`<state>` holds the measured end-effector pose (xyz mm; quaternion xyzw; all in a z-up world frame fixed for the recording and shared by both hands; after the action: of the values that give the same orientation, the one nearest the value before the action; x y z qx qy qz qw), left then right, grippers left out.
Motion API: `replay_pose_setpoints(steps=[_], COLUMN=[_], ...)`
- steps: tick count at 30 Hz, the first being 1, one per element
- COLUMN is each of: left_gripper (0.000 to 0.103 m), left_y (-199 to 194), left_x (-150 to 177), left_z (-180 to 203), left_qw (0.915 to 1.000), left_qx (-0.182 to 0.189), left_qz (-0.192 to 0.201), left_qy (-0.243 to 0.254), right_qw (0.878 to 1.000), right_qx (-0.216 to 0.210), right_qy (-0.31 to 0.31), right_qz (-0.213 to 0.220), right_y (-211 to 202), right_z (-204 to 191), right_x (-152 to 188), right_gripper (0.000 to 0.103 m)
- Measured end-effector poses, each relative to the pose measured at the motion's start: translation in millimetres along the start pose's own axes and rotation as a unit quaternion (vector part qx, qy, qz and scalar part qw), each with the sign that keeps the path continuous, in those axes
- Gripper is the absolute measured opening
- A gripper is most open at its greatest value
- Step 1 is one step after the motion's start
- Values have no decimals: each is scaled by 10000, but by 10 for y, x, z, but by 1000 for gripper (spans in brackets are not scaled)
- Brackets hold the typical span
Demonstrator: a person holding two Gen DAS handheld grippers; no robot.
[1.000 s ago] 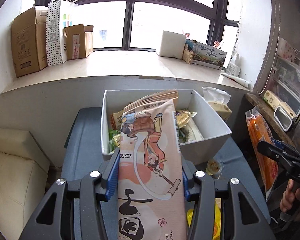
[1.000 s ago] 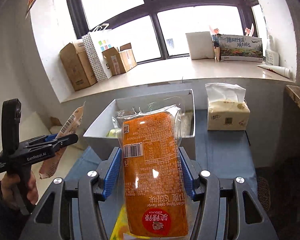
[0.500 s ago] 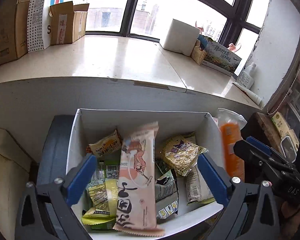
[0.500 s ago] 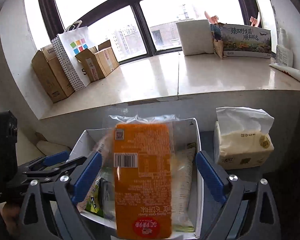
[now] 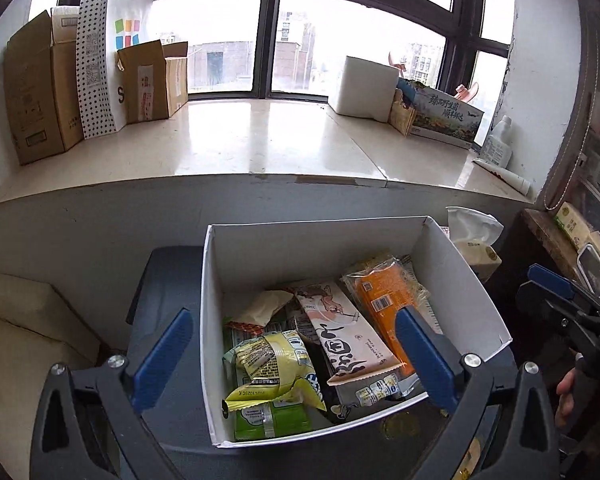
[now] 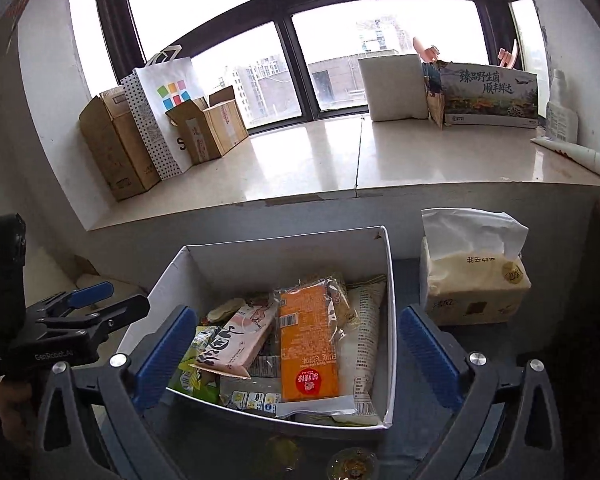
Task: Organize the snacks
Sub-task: 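Lower both packs into the box and open both grippers, then grasp the round jelly cup with the right gripper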
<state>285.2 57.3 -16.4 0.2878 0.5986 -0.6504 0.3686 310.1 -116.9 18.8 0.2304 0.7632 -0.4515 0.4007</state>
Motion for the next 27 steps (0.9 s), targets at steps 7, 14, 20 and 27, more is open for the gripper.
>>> replay_pose_setpoints(steps=[7,14,20,27], left_gripper=[103,103,103,103], left_y=[-647,-1059,-1216,-1250], left_x=[232,886,1421,1576], left_z=[109,141,139,250], left_qw=[9982,9988,9966,9982], left_qx=[228,318,744,555], left_qz=[438,258,-73,-109], left_qy=[335,270,-354,-194], right_qw=[9990,9995,9987,9972], right_qx=[-238,147,223,399], right_qy=[-252,-207,214,-96], right_qz=[288,188,-414,-631], right_y=[-619,-1035,-937,-687], right_z=[-153,5,200,188], right_x=[291,994,1618,1664], right_gripper=[103,103,103,103])
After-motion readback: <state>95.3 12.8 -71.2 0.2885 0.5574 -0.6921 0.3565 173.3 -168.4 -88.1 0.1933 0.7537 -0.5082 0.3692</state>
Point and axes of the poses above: each gripper's, at about its wrist camera, not at the fingertips, and y roughly the way its jaws point, z to its right, x to its underside, the point moved 4 cm from there along y, roughly the way its jaws point, and after that the axes turned 7 degrees about z, right-handed, at the moved point
